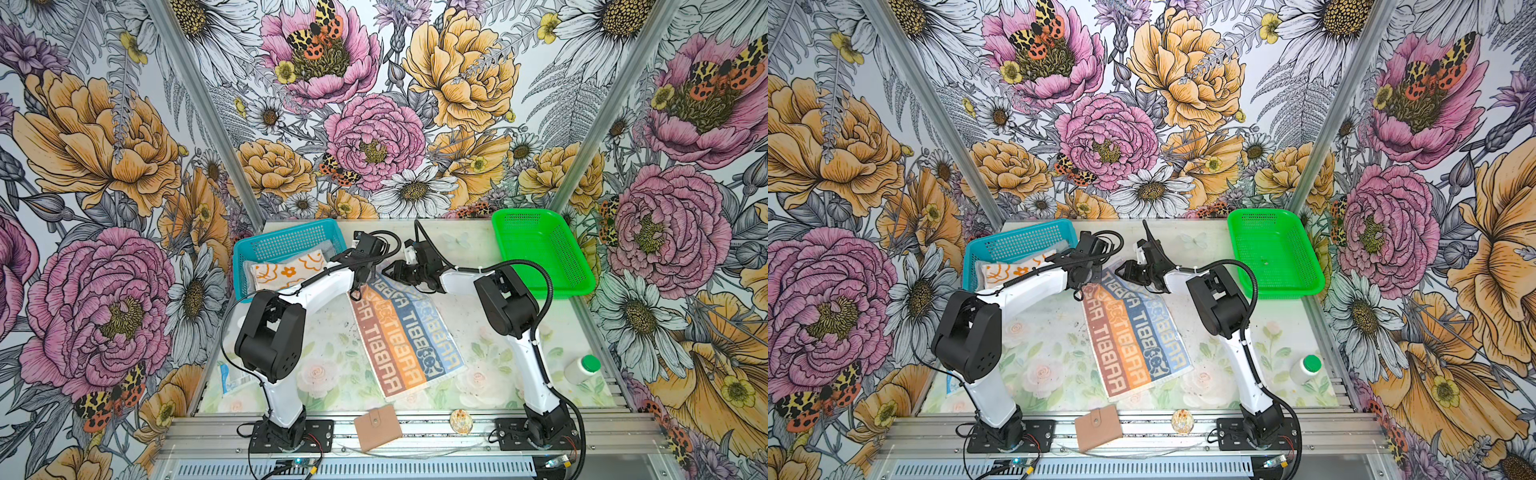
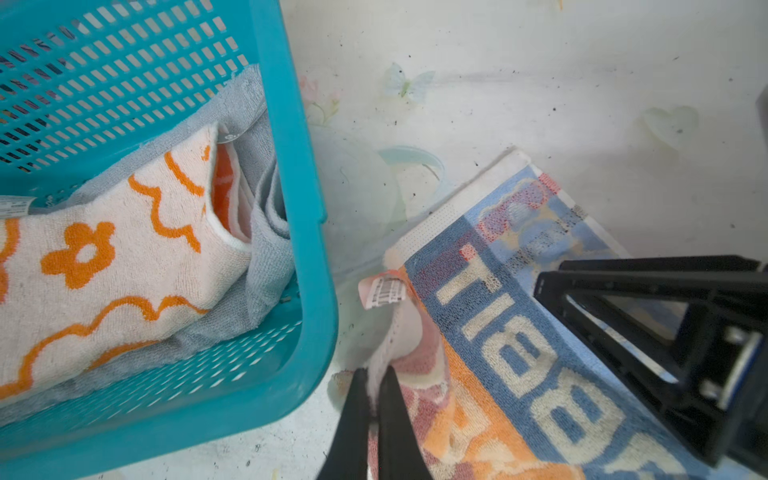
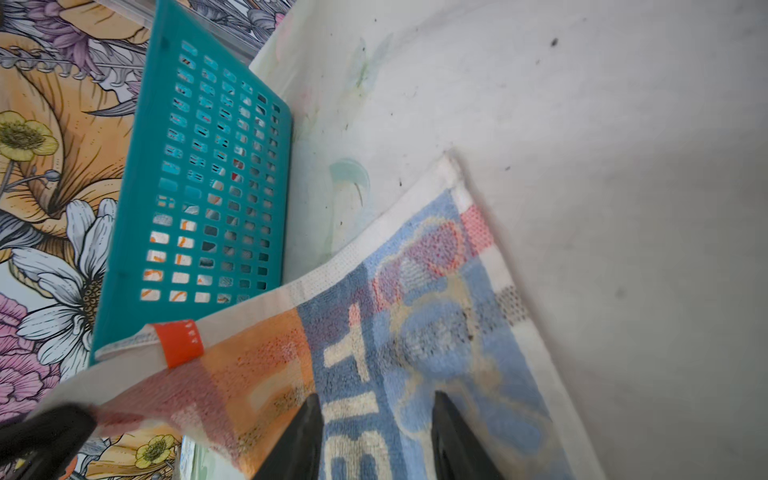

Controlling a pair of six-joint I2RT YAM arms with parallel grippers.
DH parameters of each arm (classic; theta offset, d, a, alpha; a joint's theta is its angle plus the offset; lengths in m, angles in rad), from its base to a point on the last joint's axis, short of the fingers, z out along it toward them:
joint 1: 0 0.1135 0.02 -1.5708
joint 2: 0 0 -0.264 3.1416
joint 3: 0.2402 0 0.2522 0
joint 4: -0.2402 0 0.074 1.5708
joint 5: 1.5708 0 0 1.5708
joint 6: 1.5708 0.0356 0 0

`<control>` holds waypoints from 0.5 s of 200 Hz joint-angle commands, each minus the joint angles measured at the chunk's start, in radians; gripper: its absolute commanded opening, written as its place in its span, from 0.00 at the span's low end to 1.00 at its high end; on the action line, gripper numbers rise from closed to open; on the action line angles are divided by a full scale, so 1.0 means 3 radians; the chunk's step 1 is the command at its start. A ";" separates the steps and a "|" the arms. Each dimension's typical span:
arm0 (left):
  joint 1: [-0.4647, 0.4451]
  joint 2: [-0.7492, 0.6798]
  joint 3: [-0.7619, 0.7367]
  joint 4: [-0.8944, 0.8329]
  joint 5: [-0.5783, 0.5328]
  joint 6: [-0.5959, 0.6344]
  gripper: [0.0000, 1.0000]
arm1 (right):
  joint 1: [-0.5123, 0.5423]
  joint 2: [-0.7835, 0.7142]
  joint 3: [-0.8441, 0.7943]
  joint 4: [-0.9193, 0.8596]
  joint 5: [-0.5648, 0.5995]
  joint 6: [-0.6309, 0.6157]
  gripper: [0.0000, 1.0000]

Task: Fold and stack the towels
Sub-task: 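Grasp the towel's far corners with both grippers and straighten it flat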

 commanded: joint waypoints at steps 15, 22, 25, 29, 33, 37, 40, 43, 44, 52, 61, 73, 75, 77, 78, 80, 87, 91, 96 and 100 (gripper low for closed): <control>-0.0007 -0.0042 0.0017 0.0103 0.0113 0.0009 0.01 | 0.0009 0.0021 0.0102 -0.0535 0.0733 0.0107 0.45; -0.0008 -0.0004 0.0058 0.0103 0.0124 0.0039 0.02 | -0.0016 0.0013 0.0089 -0.0547 0.0782 0.0139 0.45; -0.0008 0.0013 0.0078 0.0103 0.0129 0.0051 0.02 | -0.0033 0.0015 0.0092 -0.0552 0.0787 0.0154 0.45; -0.0005 0.0038 0.0101 0.0102 0.0129 0.0069 0.03 | -0.0050 0.0018 0.0093 -0.0563 0.0793 0.0170 0.45; 0.0002 0.0067 0.0132 0.0100 0.0132 0.0085 0.03 | -0.0074 0.0013 0.0090 -0.0576 0.0808 0.0185 0.45; 0.0003 0.0090 0.0159 0.0103 0.0133 0.0096 0.03 | -0.0092 0.0010 0.0089 -0.0591 0.0829 0.0193 0.45; 0.0005 0.0095 0.0188 0.0103 0.0137 0.0114 0.03 | -0.0110 0.0007 0.0092 -0.0603 0.0846 0.0194 0.45; 0.0010 0.0096 0.0213 0.0103 0.0146 0.0124 0.03 | -0.0128 0.0002 0.0090 -0.0620 0.0862 0.0194 0.45; 0.0011 0.0096 0.0224 0.0103 0.0148 0.0130 0.03 | -0.0132 0.0002 0.0089 -0.0623 0.0869 0.0194 0.45; 0.0018 0.0270 0.0297 0.0103 0.0155 0.0166 0.03 | -0.0172 -0.0017 0.0087 -0.0668 0.0920 0.0189 0.45; 0.0027 0.0345 0.0388 0.0107 0.0169 0.0209 0.05 | -0.0227 -0.0037 0.0074 -0.0699 0.0950 0.0189 0.45; 0.0043 0.0447 0.0503 0.0103 0.0185 0.0260 0.10 | -0.0303 -0.0041 0.0083 -0.0732 0.0958 0.0180 0.45; 0.0045 0.0461 0.0524 0.0103 0.0189 0.0273 0.13 | -0.0318 -0.0042 0.0083 -0.0737 0.0958 0.0176 0.45; 0.0048 0.0474 0.0546 0.0103 0.0193 0.0276 0.15 | -0.0330 -0.0046 0.0083 -0.0742 0.0958 0.0174 0.45; 0.0048 0.0482 0.0557 0.0103 0.0194 0.0278 0.16 | -0.0335 -0.0047 0.0081 -0.0743 0.0961 0.0174 0.45; 0.0050 0.0492 0.0576 0.0103 0.0198 0.0289 0.17 | -0.0347 -0.0046 0.0079 -0.0747 0.0960 0.0174 0.45; 0.0063 0.0537 0.0643 0.0112 0.0214 0.0324 0.26 | -0.0391 -0.0041 0.0089 -0.0761 0.0962 0.0162 0.45; 0.0070 0.0559 0.0685 0.0113 0.0228 0.0346 0.33 | -0.0412 -0.0040 0.0096 -0.0768 0.0960 0.0151 0.45; 0.0074 0.0587 0.0732 0.0111 0.0234 0.0375 0.39 | -0.0437 -0.0039 0.0103 -0.0774 0.0971 0.0138 0.45; 0.0071 0.0596 0.0767 0.0108 0.0232 0.0396 0.42 | -0.0458 -0.0038 0.0112 -0.0782 0.0979 0.0132 0.45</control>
